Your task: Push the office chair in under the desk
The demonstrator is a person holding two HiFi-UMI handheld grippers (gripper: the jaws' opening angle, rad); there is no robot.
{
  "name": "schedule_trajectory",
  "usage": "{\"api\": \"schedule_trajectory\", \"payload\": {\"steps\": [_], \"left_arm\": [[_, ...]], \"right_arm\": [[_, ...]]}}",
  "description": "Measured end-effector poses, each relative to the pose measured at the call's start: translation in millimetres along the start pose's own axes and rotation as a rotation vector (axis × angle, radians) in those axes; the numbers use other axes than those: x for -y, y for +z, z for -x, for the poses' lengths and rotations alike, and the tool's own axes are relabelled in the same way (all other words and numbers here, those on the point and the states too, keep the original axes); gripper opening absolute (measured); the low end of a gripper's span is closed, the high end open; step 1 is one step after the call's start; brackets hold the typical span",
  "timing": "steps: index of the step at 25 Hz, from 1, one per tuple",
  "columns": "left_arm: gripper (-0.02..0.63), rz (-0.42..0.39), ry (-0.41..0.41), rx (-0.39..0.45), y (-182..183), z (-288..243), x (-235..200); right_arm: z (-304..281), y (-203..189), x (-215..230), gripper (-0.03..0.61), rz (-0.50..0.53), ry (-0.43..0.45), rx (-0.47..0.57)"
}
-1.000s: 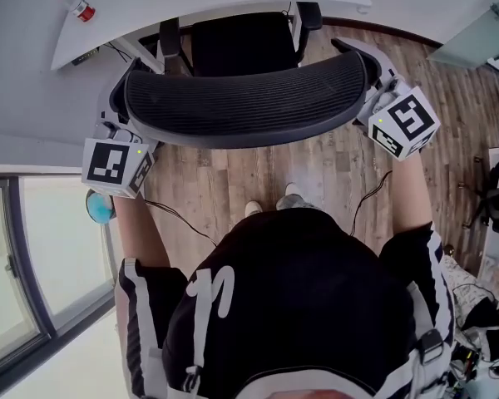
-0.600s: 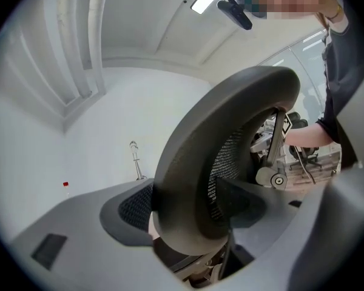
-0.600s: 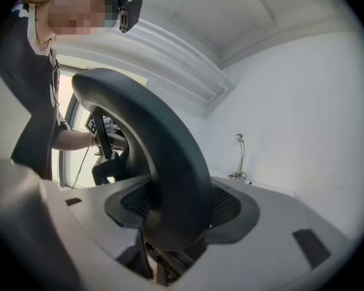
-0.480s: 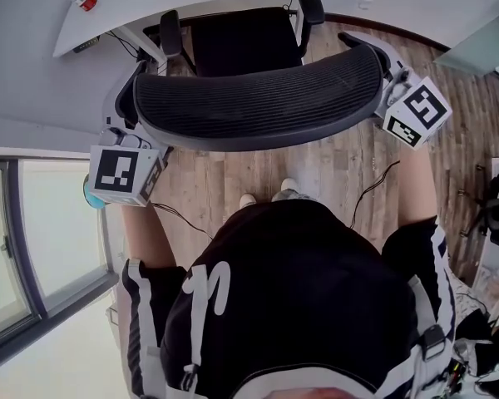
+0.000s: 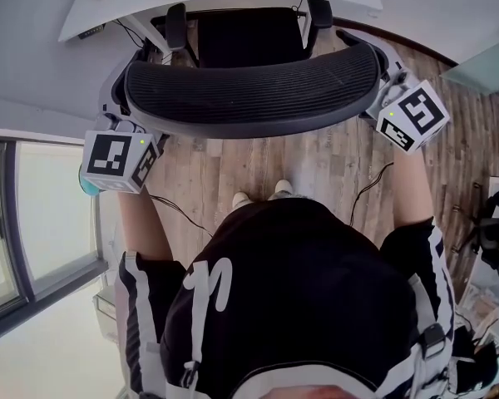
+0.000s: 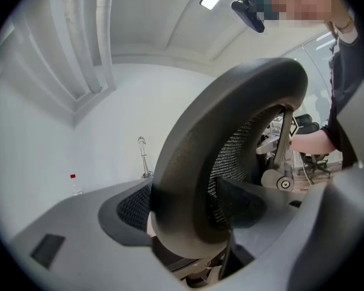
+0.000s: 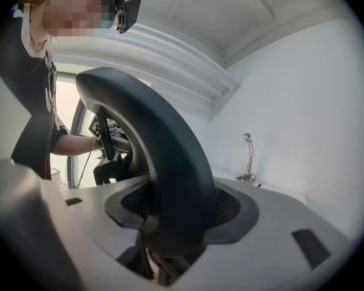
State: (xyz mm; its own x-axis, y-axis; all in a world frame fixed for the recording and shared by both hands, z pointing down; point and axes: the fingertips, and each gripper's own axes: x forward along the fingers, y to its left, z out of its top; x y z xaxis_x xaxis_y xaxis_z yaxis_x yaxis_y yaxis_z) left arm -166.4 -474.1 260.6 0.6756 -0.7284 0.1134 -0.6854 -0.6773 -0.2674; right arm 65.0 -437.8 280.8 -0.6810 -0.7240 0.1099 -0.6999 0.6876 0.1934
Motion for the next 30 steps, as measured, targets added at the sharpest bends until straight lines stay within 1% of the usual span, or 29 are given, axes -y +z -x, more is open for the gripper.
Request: {"api": "schedule_trajectory", "payload": {"steps": [2,6,12,15,17,21,25,28,30], "left_arm": [[0.321,0.007,0.012,0.004,-0.2,-0.9,-2.6],[0.321,0.015,0.028,0.007,0.6,-5.3,-7.2],[0.324,0.03,0.043,0.007,0.6,-11.6,-15.9],[0.324,0.033,0.047,0.011,-1.0,-13.2,-19.2],[0.324,0.034,0.047,0.002,-1.9,-15.3,-21.7],[0.325,0.034,0.042,-0.007,-4.6,-15.5,-32.7],[0.325,0.031,0.035,0.001,-8.1,-13.1,-40.3],[0.325,0.019,0.01,0.007,-8.9,-12.5,-42.0],[0.325,0.012,-0.003,0.022,-9.8,-10.4,-42.8]], "right_arm": [[-4.3,2.3,0.8,0.25,0.026,0.021,-0.01],[-10.4,3.3,4.6,0.25,-0.029,0.071,0.006],[-19.2,7.7,6.4,0.252,-0.006,0.085,-0.003],[-22.9,7.7,5.9,0.253,-0.014,0.092,0.002],[-24.4,7.5,6.4,0.255,-0.019,0.087,0.004],[-34.7,10.5,1.2,0.255,0.013,0.084,-0.006],[-42.4,10.8,-3.0,0.255,0.0,0.072,0.0],[-41.9,9.7,-7.0,0.253,-0.013,0.045,0.009],[-40.7,9.8,-10.4,0.253,-0.005,0.012,0.011]]}}
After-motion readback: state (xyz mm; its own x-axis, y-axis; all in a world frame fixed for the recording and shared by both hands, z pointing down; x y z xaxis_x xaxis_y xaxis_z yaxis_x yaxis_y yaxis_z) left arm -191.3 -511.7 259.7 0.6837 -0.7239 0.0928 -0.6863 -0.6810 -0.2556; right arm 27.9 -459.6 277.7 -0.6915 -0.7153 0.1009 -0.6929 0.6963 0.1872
